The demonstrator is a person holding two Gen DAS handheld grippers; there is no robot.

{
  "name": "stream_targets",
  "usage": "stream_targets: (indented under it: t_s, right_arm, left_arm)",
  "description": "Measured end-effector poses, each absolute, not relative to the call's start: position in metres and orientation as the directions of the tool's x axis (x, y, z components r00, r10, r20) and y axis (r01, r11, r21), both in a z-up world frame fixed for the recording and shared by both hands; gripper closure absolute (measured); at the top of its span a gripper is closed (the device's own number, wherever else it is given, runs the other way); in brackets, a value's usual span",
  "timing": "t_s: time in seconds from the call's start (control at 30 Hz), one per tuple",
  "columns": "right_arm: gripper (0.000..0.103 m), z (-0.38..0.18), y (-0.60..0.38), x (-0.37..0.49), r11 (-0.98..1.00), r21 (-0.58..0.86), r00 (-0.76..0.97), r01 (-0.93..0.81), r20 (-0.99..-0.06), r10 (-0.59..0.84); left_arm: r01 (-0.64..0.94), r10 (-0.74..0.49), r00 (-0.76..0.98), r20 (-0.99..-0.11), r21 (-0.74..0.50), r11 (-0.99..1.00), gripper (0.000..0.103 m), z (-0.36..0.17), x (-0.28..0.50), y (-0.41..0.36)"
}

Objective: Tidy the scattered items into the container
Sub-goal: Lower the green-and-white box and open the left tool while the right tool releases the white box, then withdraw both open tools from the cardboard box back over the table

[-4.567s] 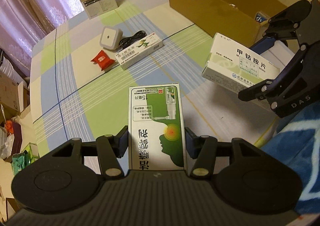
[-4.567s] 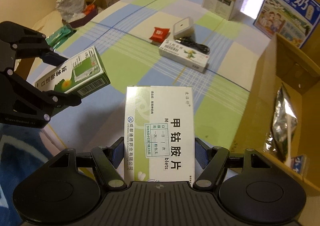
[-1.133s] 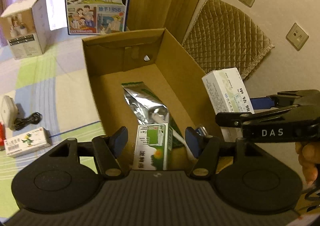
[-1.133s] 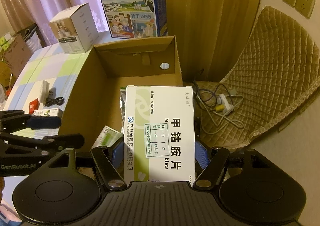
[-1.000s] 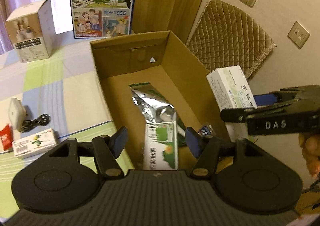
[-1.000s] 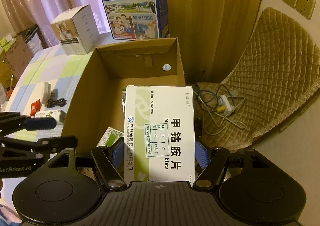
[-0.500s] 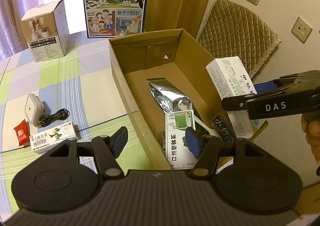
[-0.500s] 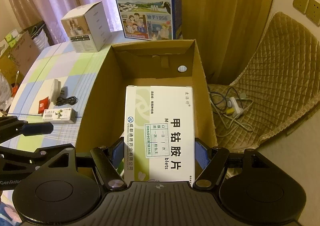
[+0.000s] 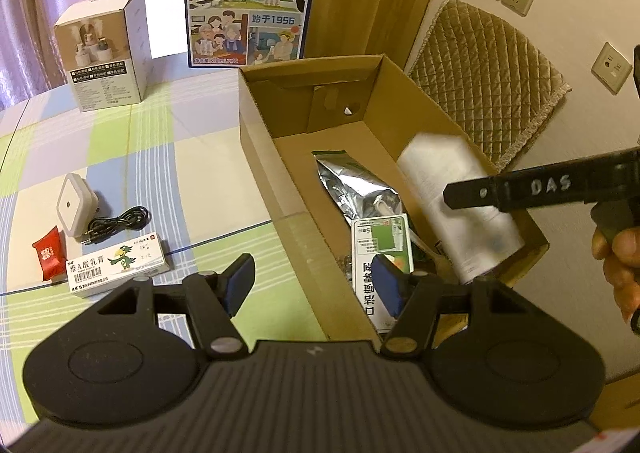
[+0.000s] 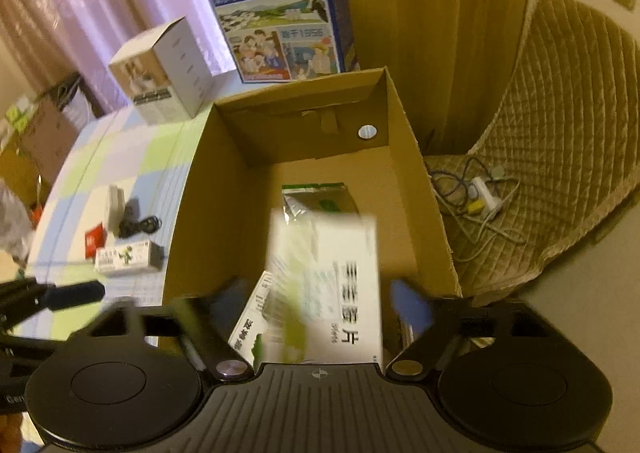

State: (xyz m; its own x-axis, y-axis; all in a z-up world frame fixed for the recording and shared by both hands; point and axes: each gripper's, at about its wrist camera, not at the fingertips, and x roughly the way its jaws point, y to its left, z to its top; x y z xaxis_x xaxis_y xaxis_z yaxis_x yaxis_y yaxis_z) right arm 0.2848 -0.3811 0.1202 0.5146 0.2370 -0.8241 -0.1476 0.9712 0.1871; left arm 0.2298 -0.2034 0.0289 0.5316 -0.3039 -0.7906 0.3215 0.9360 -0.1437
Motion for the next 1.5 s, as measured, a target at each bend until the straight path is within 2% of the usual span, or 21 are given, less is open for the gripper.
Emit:
stream_targets:
  t_s: [0.33, 0.63, 0.73, 0.97, 1.3, 1.5]
  right_arm:
    - [0.015, 0.123, -0.378, 0.267, 0.973, 0.146, 0.521, -0.182, -0.824, 0.221]
    - [0.013, 0.135, -0.364, 0.24, 0.966, 0.129, 0.531, -0.225, -0.815, 0.232]
    - [0.012, 0.14, -0.358, 0.232, 0.964, 0.121, 0.535, -0.235, -0.813, 0.232]
    - [0.009, 0.149, -0.339, 0.209, 0.958, 0.08, 0.542, -0.275, -0.81, 0.223]
    - [0.005, 0.158, -0.316, 0.176, 0.946, 0.027, 0.565, -0.323, -0.797, 0.216]
    - [0.003, 0.162, -0.308, 0.163, 0.941, 0.007, 0.572, -0.337, -0.792, 0.211]
  left_arm:
    - [0.327, -0.302, 0.528, -0.794, -0.138, 0.935, 0.041, 0.028, 0.224, -0.203]
    - [0.326, -0.273, 0.549, -0.79, -0.098, 0.94, 0.035, 0.038, 0.202, -0.197]
    - [0.323, -0.263, 0.556, -0.788, -0.087, 0.942, 0.032, 0.043, 0.192, -0.192]
    - [0.313, -0.254, 0.571, -0.781, -0.079, 0.947, 0.017, 0.051, 0.168, -0.179]
    - [0.285, -0.232, 0.605, -0.762, -0.064, 0.956, 0.007, 0.065, 0.138, -0.156]
    - [0.262, -0.221, 0.63, -0.745, -0.064, 0.963, 0.005, 0.073, 0.124, -0.142]
